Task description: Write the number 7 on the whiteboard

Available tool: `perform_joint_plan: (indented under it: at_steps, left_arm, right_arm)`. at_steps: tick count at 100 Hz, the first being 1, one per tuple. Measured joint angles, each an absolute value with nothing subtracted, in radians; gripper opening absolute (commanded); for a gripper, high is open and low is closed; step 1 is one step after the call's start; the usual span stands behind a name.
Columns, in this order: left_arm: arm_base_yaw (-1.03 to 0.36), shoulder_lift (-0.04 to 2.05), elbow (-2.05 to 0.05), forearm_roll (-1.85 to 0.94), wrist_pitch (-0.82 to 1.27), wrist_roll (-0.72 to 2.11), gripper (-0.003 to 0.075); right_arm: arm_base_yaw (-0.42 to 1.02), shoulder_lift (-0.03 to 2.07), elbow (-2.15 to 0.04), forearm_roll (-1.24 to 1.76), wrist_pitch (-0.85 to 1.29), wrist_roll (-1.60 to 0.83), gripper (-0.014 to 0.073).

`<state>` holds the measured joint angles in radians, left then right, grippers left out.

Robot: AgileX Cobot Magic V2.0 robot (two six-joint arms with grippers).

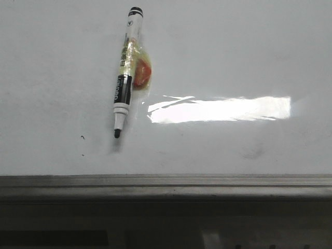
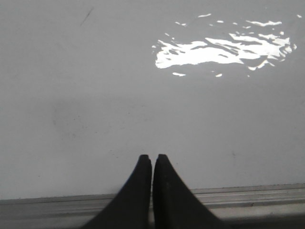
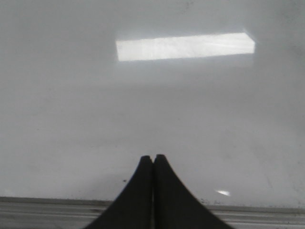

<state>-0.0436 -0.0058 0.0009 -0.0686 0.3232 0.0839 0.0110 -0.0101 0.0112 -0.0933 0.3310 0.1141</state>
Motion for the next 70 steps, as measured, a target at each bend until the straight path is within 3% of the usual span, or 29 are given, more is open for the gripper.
perform_joint_plan:
  at_steps: [70]
  left_arm:
    - [-0.044, -0.006, 0.001, -0.069, 0.323, 0.084, -0.0020]
  right_arm:
    - [0.011, -0.010, 0.011, -0.104, 0.331, 0.114, -0.0064]
